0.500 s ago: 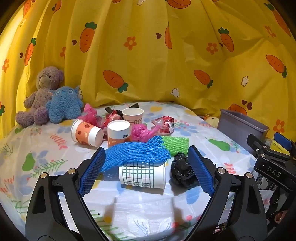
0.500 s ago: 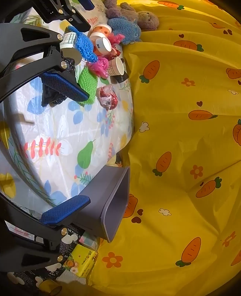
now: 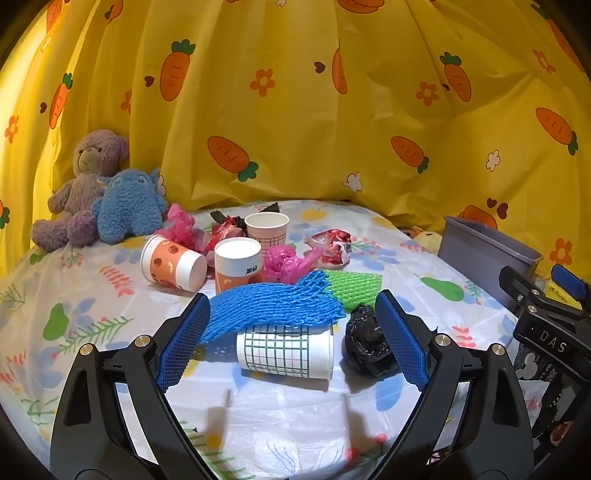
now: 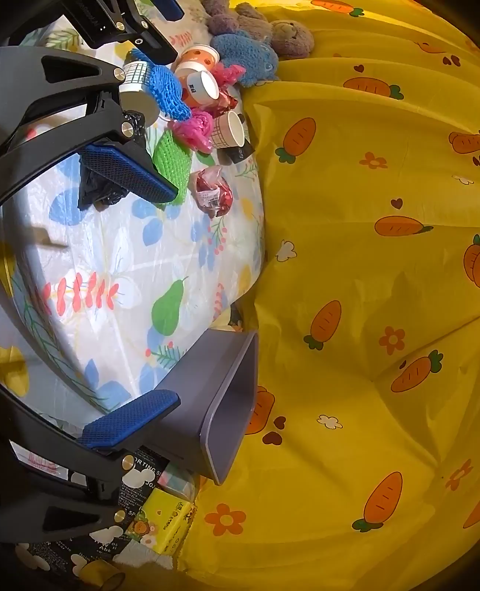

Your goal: Collect trash

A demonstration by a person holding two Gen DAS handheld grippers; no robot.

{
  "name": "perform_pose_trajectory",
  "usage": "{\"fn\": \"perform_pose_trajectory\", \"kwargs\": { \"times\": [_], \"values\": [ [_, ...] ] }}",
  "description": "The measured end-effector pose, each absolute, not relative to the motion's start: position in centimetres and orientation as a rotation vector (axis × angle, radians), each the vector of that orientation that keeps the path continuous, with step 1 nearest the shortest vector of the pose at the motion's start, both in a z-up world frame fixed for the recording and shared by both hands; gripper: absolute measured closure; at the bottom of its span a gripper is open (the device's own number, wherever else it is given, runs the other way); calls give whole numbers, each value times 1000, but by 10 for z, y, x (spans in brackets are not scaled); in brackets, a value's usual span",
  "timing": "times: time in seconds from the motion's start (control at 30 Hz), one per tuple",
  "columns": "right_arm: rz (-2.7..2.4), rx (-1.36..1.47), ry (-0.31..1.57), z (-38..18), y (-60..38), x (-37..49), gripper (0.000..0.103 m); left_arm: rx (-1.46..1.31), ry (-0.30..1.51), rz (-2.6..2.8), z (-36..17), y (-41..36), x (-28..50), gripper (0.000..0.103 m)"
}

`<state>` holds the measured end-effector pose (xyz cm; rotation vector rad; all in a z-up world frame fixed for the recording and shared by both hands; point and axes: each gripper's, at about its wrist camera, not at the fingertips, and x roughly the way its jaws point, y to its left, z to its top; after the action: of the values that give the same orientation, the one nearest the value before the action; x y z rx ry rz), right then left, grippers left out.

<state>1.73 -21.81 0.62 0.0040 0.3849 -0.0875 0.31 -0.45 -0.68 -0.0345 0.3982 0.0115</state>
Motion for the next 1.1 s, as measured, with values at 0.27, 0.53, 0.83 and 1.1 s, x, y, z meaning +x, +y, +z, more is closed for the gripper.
{"fn": "perform_pose_trajectory", "kwargs": {
  "times": [0.27, 0.53, 0.83, 1.1],
  "values": [
    [-97, 10, 380, 1, -211, 19, 5, -35, 403, 12, -8, 7, 11, 13],
    [-97, 9, 380, 3, -213, 20, 5, -44, 408, 25, -7, 9, 14, 13],
    [-91, 5, 373, 4, -209, 23, 5, -46, 406, 24, -7, 9, 15, 13],
    [-85, 10, 360, 5, -210, 22, 5, -49, 411, 28, -5, 12, 15, 13]
  ]
}}
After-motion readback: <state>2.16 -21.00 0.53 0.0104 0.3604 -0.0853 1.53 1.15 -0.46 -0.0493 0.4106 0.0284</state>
